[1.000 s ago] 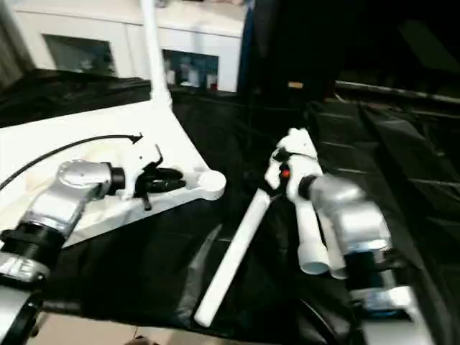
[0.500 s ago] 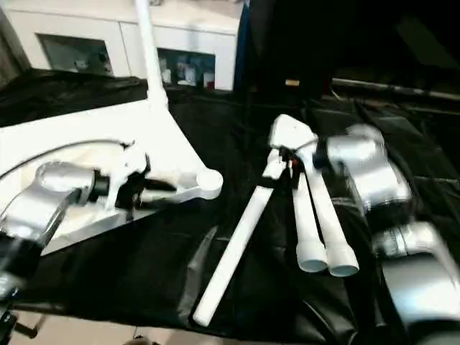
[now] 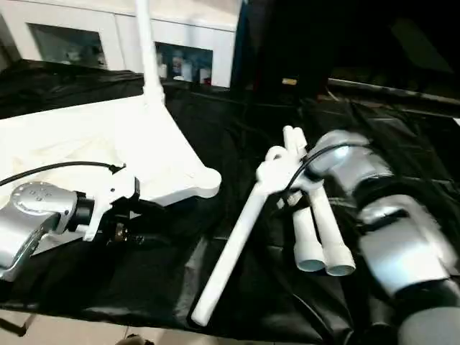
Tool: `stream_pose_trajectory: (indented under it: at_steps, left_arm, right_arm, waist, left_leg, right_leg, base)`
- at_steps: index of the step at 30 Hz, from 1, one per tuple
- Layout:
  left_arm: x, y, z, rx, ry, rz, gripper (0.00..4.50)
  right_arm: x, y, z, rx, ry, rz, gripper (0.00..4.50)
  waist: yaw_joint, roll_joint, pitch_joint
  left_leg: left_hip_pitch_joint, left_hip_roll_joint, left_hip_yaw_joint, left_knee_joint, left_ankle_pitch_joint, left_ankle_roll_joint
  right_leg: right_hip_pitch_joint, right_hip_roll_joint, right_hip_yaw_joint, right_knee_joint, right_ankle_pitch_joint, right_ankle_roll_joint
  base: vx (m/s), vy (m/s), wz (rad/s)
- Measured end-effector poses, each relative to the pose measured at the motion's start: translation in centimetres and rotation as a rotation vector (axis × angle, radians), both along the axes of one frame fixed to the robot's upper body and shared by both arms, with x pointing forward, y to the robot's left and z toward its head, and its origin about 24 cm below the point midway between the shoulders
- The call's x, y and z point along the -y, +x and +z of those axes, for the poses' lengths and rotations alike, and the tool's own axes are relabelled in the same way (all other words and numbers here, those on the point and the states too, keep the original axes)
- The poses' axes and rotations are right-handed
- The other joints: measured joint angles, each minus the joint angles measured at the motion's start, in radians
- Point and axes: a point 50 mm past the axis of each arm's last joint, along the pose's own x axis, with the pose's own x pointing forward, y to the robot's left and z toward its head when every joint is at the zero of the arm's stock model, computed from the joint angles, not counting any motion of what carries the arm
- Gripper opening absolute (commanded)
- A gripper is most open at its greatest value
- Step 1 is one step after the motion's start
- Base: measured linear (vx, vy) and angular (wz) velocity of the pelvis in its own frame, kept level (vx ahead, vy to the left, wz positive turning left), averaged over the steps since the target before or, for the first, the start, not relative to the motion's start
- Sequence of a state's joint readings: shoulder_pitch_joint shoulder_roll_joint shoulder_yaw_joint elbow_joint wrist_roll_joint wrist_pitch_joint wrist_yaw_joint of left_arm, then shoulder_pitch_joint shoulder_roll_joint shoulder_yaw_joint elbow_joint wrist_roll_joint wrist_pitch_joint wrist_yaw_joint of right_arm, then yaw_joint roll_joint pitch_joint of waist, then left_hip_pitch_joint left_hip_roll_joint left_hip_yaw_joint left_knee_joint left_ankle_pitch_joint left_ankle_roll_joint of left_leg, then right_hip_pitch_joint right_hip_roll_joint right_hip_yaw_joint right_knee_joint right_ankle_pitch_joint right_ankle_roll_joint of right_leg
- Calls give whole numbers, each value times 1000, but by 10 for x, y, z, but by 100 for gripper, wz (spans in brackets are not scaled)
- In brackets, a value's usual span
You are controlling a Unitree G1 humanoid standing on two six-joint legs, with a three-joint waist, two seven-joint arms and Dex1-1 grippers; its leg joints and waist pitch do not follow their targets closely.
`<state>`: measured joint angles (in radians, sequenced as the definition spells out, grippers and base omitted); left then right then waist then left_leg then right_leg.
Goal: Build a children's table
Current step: Insert table leg to table base
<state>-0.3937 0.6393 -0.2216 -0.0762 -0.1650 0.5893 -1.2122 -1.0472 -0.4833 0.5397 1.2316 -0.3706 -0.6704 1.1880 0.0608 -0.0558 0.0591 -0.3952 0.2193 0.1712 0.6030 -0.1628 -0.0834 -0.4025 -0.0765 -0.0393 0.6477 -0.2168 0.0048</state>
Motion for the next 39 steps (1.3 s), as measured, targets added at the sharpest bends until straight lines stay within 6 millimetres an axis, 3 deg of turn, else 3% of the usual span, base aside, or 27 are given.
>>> stream_pose_trajectory:
  at_steps: [2, 5, 12, 30, 39]
  left_arm:
    - [0, 0, 0, 0, 1, 7, 400]
    - [1, 0, 1, -2, -4, 9, 440]
    - [2, -2, 3, -10, -7, 12, 447]
    - [2, -1, 4, -20, -3, 8, 450]
    - [2, 1, 6, -2, -1, 12, 450]
  right_arm:
    - [-8, -1, -5, 20, -17, 30, 450]
    - [-14, -4, -15, 16, -38, 59, 450]
    - [-15, -7, -26, -5, -82, 68, 450]
    - [-17, -8, -27, -37, -103, 75, 283]
    - [-22, -4, -22, 24, -15, 61, 209]
  waist:
    - [0, 0, 0]
    - [1, 0, 0]
    - [2, 0, 0]
    - [3, 2, 0]
    - [3, 2, 0]
  left_leg:
    - [0, 0, 0, 0, 0, 0]
    - [0, 0, 0, 0, 0, 0]
    - [0, 0, 0, 0, 0, 0]
    - [1, 0, 0, 0, 0, 0]
    - [1, 0, 0, 0, 0, 0]
  right_leg:
    - [0, 0, 0, 0, 0, 0]
    - [0, 0, 0, 0, 0, 0]
    - [0, 0, 0, 0, 0, 0]
    - [1, 0, 0, 0, 1, -2]
    - [0, 0, 0, 0, 1, -2]
  base:
    - [0, 0, 0]
    - [0, 0, 0]
    - [0, 0, 0]
    - [0, 0, 0]
    - [0, 0, 0]
